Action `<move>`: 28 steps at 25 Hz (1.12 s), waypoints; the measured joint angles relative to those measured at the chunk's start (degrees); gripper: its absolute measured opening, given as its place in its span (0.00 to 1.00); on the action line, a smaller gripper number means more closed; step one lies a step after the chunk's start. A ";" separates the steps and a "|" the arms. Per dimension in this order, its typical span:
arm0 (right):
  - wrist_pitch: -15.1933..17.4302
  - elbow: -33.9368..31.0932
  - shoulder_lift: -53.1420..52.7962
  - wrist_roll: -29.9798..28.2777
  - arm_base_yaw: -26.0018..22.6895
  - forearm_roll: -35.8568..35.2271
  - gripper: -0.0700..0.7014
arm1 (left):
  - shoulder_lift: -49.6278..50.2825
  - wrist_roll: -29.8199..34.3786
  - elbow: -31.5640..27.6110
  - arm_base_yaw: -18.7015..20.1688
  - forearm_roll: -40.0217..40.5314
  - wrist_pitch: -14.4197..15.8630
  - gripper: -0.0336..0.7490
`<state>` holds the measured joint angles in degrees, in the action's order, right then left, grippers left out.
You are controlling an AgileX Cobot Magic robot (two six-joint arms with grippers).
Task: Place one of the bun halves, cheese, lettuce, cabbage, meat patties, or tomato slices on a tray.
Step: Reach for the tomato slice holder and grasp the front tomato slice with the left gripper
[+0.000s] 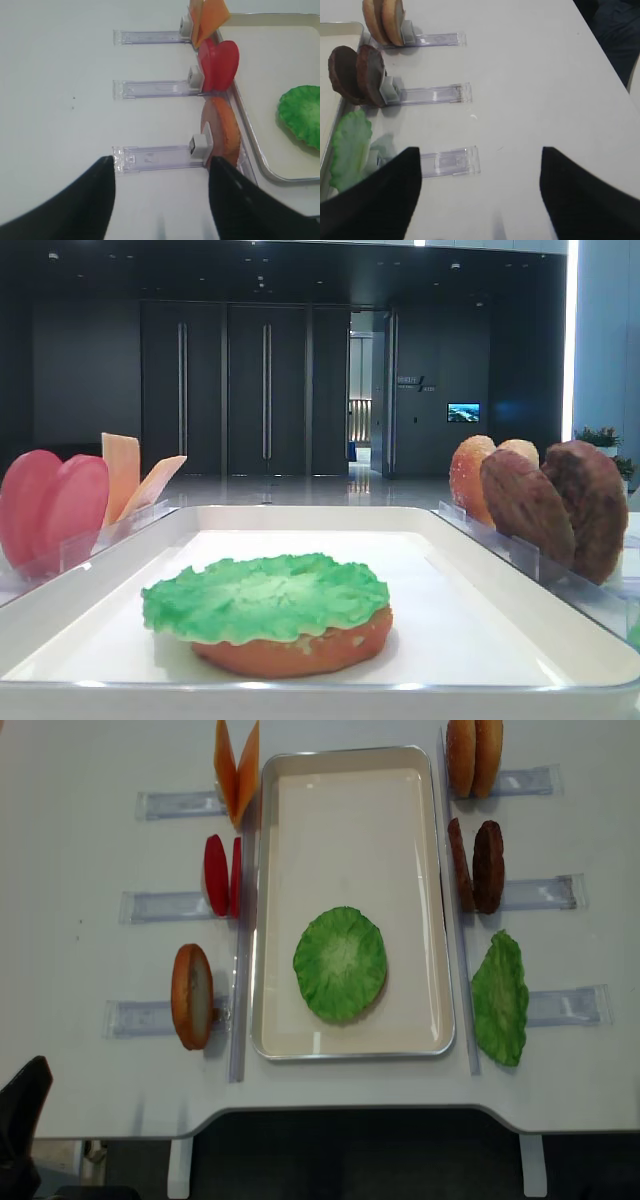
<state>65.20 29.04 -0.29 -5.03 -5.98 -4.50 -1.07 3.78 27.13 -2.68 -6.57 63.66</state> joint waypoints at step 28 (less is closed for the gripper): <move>-0.05 0.00 0.00 0.00 0.00 0.00 0.72 | 0.49 0.00 0.00 0.00 -0.29 0.00 0.62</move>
<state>65.15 29.04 -0.29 -5.03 -5.98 -4.50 -0.58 3.78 27.13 -2.68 -6.86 63.66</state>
